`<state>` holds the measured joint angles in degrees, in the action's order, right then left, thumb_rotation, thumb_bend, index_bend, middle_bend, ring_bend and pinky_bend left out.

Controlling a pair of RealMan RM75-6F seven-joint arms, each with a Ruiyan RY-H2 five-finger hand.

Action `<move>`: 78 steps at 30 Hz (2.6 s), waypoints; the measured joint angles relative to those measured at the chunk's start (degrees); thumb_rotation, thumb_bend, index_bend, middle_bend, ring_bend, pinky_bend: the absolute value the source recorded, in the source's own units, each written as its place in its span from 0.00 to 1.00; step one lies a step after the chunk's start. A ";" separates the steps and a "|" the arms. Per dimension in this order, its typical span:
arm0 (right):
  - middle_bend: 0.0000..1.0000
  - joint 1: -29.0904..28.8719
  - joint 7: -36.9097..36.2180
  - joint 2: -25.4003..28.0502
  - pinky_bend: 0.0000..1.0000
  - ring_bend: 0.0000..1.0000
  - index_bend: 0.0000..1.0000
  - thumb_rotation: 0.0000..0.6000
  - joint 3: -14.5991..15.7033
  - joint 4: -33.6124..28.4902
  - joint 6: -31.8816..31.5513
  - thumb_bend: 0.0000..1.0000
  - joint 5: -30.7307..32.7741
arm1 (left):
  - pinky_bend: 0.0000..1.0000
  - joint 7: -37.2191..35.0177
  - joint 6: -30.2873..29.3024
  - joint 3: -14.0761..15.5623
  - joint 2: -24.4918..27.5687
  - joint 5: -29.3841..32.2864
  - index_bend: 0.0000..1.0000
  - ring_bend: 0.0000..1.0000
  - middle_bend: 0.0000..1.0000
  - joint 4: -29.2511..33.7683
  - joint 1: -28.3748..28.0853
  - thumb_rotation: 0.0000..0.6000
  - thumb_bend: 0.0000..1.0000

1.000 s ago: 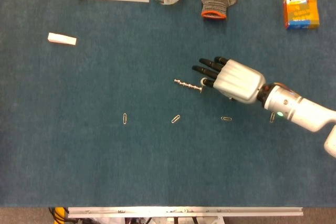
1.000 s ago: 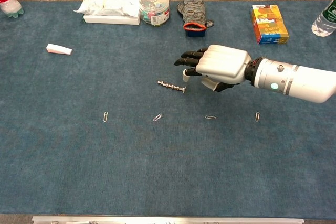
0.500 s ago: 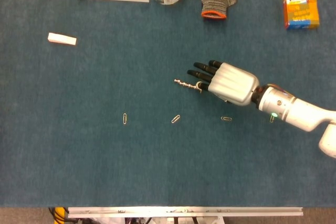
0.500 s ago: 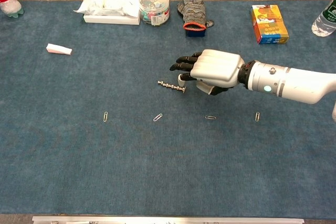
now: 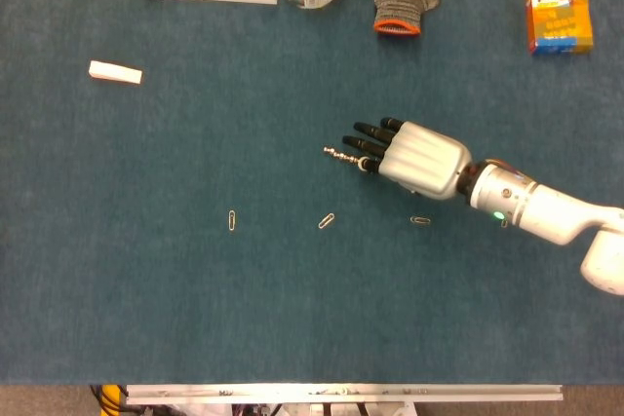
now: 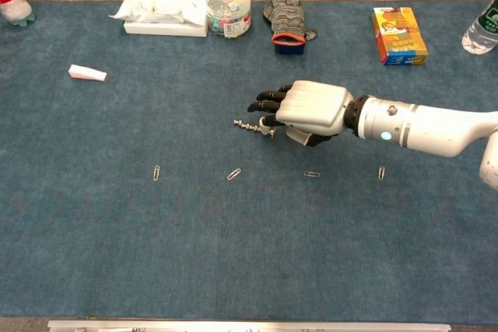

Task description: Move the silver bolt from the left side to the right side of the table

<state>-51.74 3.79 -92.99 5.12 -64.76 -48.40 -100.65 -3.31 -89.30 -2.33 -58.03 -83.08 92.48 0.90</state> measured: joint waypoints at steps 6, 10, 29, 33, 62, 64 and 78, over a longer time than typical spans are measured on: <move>0.08 -0.18 0.48 -0.42 0.23 0.00 0.31 1.00 0.20 0.17 0.40 0.66 0.38 | 0.02 -0.20 0.01 -0.11 0.14 0.09 0.57 0.00 0.00 0.07 0.10 1.00 0.28; 0.08 -0.21 1.12 -0.43 0.23 0.00 0.31 1.00 0.16 0.15 0.69 0.66 0.85 | 0.02 -0.41 0.11 -0.14 0.22 0.12 0.57 0.00 0.00 0.14 0.12 1.00 0.28; 0.08 0.84 6.93 1.14 0.23 0.00 0.31 1.00 -1.61 -0.68 0.99 0.66 4.68 | 0.02 -0.57 0.48 -0.16 0.35 -0.03 0.57 0.00 0.00 0.32 0.11 1.00 0.28; 0.08 1.01 7.18 1.78 0.23 0.00 0.31 1.00 -1.60 -2.01 0.70 0.66 4.74 | 0.02 -0.29 0.48 -0.14 0.35 -0.12 0.57 0.00 0.00 0.38 0.10 1.00 0.28; 0.08 2.50 8.06 2.65 0.22 0.00 0.31 1.00 -0.94 -1.43 1.06 0.66 6.54 | 0.02 -0.72 1.03 -0.20 0.59 -0.02 0.57 0.00 0.00 0.43 -0.01 1.00 0.28; 0.08 2.97 8.62 3.25 0.22 0.00 0.31 1.00 -1.21 -1.29 0.68 0.66 7.14 | 0.02 -0.67 1.06 -0.17 0.61 -0.06 0.57 0.00 0.00 0.50 -0.02 1.00 0.28; 0.08 3.95 9.28 4.70 0.22 0.00 0.31 1.00 -1.30 -4.09 -0.54 0.66 6.95 | 0.02 -0.10 0.97 -0.21 0.53 0.06 0.57 0.00 0.00 0.87 0.01 1.00 0.28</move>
<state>-47.79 13.07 -88.29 3.82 -68.85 -48.95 -93.70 -3.42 -88.33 -2.54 -57.50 -83.02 93.35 0.91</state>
